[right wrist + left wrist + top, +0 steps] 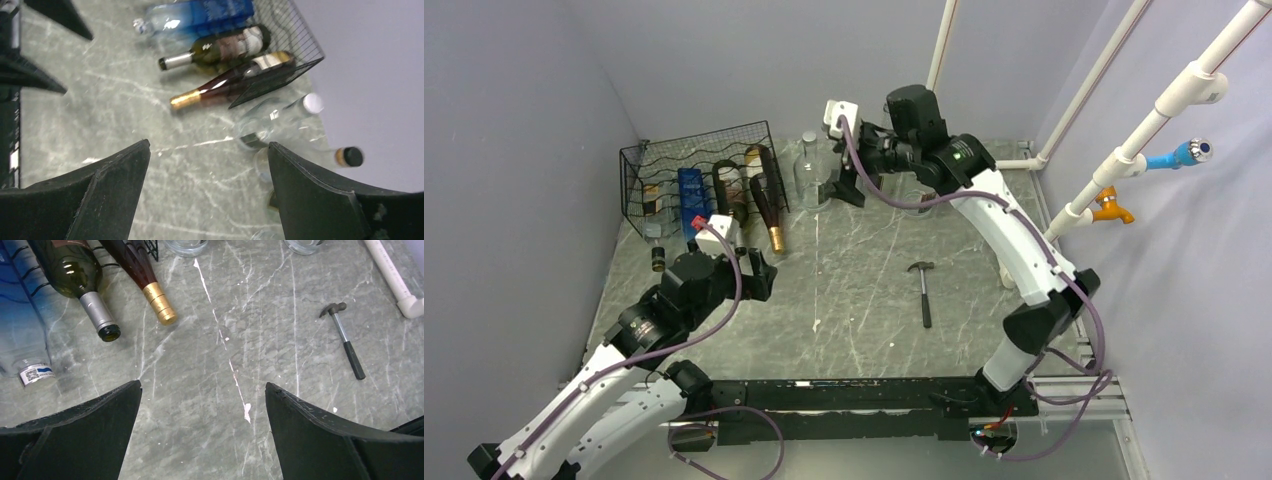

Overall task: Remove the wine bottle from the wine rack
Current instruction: Pick up the wine bottle from the wine rack.

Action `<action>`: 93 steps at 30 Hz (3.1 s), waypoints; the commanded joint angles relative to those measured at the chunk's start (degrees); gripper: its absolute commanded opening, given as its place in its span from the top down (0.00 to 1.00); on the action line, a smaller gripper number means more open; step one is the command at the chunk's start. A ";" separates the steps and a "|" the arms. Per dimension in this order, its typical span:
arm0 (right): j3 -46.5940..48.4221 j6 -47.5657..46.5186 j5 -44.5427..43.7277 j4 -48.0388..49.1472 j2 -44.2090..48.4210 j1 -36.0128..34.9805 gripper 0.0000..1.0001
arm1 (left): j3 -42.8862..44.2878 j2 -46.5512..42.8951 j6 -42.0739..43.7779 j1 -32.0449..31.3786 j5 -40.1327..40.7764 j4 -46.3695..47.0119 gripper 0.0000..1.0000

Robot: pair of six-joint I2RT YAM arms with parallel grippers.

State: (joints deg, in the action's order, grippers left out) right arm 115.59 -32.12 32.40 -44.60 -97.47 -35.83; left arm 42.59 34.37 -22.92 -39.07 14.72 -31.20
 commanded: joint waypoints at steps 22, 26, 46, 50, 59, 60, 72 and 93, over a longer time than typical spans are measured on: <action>-57.54 21.22 33.33 38.89 29.13 21.66 0.05 | 7.14 8.24 -1.63 0.24 5.78 -1.93 0.00; -61.06 23.56 32.90 43.18 30.62 22.81 0.04 | 6.69 9.33 -2.94 0.31 5.66 -0.33 0.01; -63.97 20.86 33.43 43.66 31.52 23.87 0.03 | 5.57 15.20 -0.99 12.04 -7.02 9.41 0.00; -63.95 20.21 32.95 43.17 31.44 23.88 0.03 | 4.99 16.58 -1.63 15.07 -11.04 11.88 0.01; -64.13 19.46 32.72 42.85 30.85 23.88 0.03 | 5.41 21.62 -4.43 19.43 -17.45 17.50 0.00; -64.06 19.39 32.72 42.84 30.81 23.88 0.03 | 5.54 22.34 -4.76 19.73 -17.80 18.10 0.00; -63.91 18.07 32.37 41.87 30.11 23.88 0.03 | 9.33 34.91 -6.09 21.58 -15.46 20.51 0.00; -63.67 16.35 31.81 40.54 28.74 23.88 0.03 | 11.16 57.16 -2.30 21.58 -11.57 37.18 0.08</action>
State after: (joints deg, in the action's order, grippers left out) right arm 51.68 -14.04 63.75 -4.12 -68.53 -12.19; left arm 51.03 89.14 -25.56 -17.65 1.58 1.52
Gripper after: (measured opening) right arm 0.972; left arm 0.937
